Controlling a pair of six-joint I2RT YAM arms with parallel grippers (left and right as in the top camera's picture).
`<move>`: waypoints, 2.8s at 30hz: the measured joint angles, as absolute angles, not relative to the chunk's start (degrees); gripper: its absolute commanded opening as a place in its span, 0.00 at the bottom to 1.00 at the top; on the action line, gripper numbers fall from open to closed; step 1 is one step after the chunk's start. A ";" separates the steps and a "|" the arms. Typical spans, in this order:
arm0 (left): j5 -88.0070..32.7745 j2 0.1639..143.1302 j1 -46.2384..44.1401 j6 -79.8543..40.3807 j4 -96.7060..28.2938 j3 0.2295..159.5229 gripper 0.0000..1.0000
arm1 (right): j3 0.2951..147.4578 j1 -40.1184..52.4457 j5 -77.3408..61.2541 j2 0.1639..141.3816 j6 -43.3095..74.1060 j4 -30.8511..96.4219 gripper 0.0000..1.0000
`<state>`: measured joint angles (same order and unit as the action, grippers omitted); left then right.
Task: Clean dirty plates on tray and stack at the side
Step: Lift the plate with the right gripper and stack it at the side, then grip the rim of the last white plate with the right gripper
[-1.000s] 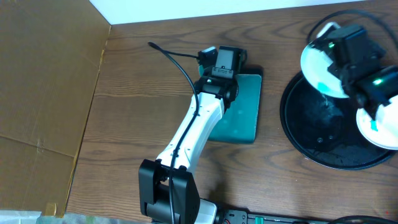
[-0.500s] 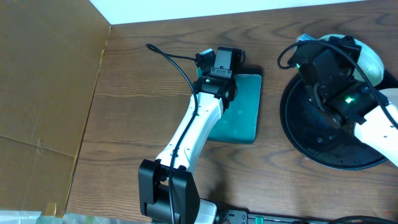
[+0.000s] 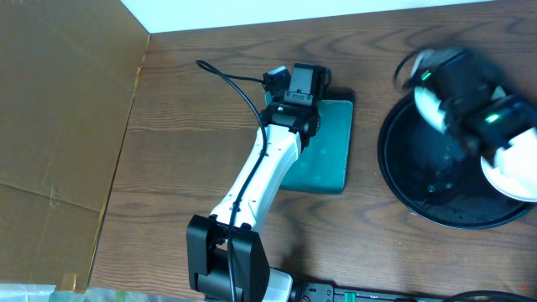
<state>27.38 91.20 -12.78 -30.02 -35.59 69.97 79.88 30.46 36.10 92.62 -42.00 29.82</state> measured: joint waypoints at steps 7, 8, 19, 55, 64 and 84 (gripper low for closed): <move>27.38 91.20 -12.78 -30.02 -35.86 69.97 0.07 | 79.92 10.76 12.40 92.64 -26.22 29.28 0.01; 27.38 91.20 -12.80 -30.02 -35.83 69.97 0.07 | 79.92 7.11 8.08 92.84 -23.75 29.56 0.01; 27.11 91.20 -12.78 -30.04 -35.83 69.97 0.07 | 79.94 -25.04 -17.30 104.77 2.04 30.61 0.01; 25.58 91.20 -12.78 -30.04 -35.33 69.97 0.07 | 80.18 -10.76 -4.64 98.04 17.54 65.52 0.87; 25.58 91.20 -12.80 -30.04 -35.33 69.97 0.07 | 80.09 -6.59 12.29 98.08 24.18 72.44 0.98; 25.61 91.20 -12.78 -30.04 -34.85 69.97 0.07 | 67.09 -13.32 3.95 98.08 10.46 56.03 0.74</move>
<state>25.61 91.20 -12.78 -30.04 -34.85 69.97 67.09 -13.32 3.95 98.08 10.46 56.03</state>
